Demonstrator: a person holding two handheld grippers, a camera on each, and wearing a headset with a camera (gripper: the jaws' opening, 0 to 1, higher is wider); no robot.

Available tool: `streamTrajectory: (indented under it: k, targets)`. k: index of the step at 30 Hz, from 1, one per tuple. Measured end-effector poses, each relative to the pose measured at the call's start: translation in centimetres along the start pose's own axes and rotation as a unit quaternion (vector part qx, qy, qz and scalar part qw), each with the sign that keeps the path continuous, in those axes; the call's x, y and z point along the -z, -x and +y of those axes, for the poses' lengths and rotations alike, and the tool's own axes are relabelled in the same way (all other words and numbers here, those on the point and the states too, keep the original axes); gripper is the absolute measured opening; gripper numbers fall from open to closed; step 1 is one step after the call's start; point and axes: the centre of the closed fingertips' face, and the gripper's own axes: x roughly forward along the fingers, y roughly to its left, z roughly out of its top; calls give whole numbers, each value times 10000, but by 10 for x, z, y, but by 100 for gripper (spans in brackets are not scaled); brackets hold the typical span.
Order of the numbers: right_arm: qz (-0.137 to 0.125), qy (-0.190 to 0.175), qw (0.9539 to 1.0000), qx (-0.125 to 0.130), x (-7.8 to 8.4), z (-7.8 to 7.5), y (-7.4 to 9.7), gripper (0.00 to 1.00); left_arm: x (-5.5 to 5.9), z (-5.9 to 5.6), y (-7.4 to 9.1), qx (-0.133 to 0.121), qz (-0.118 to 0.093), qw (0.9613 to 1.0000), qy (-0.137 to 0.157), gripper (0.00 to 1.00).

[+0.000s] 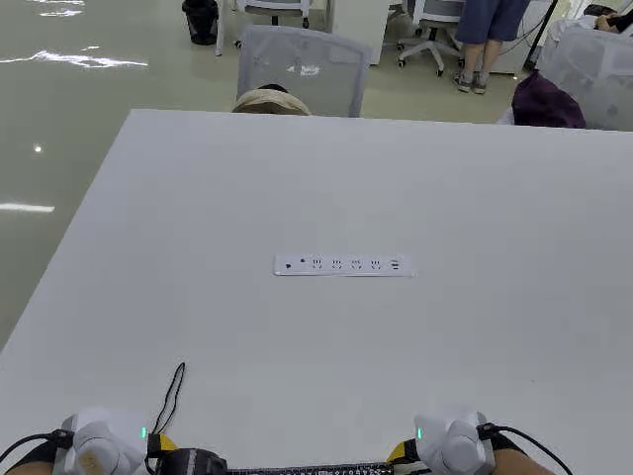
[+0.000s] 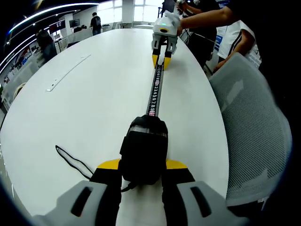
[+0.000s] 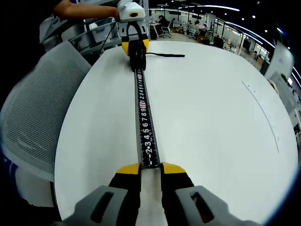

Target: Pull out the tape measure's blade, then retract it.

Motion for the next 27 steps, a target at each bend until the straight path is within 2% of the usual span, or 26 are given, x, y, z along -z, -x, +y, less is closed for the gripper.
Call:
streamTrajectory:
  k: [7,14,19,23,27]
  targets:
    - [-76,-50,9999,65,-8,0,1,20,2,0,0,-20,33,9998,-197,29]
    - [-59,-105,9999,97,-8,2,3,25,3,3,3,-134,39,9997,-202,32]
    - [-56,-223,9996,187,-7,3,8,29,3,6,8,-243,-38,9997,-86,34]
    - [-97,-353,9989,279,-9,6,16,31,-1,7,17,-415,-186,9989,119,40]
    - [-135,-476,9980,384,-8,8,22,36,-1,6,25,-555,-305,9972,395,42]
